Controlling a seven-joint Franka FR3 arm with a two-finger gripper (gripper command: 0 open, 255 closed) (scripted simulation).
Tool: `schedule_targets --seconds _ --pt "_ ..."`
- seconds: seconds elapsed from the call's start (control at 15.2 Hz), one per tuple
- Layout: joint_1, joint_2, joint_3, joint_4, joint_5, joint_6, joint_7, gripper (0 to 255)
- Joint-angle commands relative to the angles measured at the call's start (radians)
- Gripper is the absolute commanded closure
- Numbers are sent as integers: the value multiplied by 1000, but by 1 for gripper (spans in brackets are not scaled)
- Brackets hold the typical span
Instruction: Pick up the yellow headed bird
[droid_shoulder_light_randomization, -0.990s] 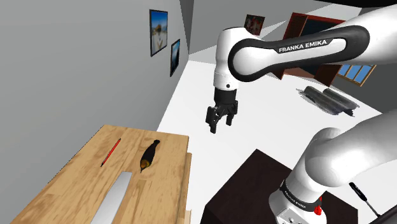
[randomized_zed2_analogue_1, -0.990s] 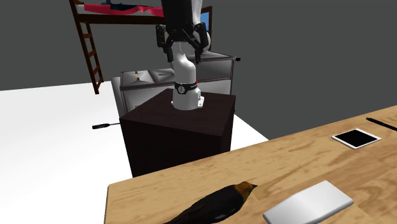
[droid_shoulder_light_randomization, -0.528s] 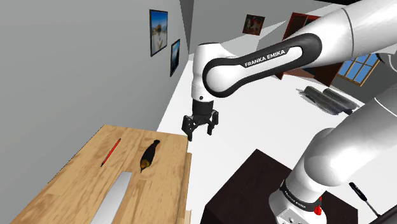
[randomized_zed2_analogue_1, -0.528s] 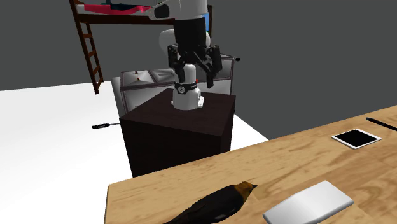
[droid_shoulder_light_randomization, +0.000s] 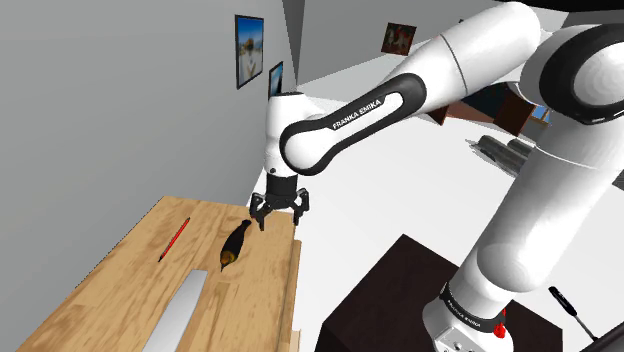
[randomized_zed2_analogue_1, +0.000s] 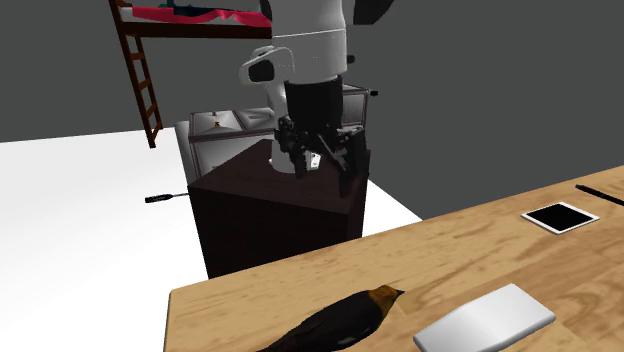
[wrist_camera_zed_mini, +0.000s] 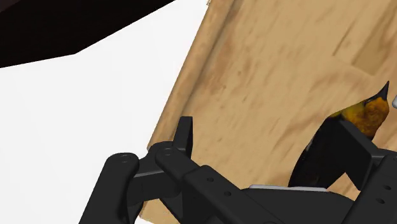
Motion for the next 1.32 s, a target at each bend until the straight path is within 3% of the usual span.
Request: schedule_targets --seconds 0.0,0.4,0.73,1.25 --pt "9 89 -2 63 -52 28 88 0" --pt "77 334 -61 263 -181 79 301 0" --pt "145 524 -129 465 -240 84 429 0" --pt "164 604 -153 478 -264 152 444 0"
